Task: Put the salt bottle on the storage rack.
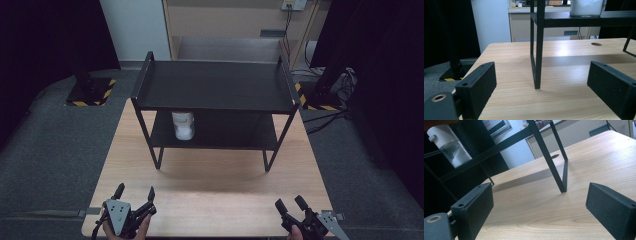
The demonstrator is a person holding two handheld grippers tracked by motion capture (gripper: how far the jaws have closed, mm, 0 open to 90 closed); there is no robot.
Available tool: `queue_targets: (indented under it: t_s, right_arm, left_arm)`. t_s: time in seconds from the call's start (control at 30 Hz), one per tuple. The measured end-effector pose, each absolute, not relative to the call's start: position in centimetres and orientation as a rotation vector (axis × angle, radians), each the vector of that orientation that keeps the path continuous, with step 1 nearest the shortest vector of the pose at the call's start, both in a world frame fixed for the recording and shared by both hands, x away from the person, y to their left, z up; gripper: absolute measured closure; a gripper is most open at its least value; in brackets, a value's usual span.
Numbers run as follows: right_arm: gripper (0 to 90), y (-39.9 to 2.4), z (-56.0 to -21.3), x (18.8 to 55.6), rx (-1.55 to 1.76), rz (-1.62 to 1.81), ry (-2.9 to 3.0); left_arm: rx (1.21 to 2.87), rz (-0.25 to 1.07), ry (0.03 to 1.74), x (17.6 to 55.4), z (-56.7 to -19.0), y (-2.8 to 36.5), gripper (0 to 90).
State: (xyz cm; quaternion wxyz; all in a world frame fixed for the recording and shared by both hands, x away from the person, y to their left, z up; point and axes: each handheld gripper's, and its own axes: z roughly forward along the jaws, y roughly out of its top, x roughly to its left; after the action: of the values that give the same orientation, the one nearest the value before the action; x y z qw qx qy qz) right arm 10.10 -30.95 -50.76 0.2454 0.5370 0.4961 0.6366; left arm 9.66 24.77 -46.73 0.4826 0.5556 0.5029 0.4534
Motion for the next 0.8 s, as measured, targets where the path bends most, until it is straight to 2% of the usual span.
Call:
queue_targets:
  t_s: [0.5, 0.8]
  right_arm:
    - [7.9, -30.9, -51.4, 10.5, 1.488, 1.743, 1.365]
    - [7.3, -30.6, -50.8, 9.5, 1.452, 1.782, 1.349]
  left_arm:
    - [1.360, 1.136, 1.242, 10.0, -46.8, 25.2, 7.6]
    - [1.368, 1.146, 1.189, 10.1, -46.4, 25.3, 7.6]
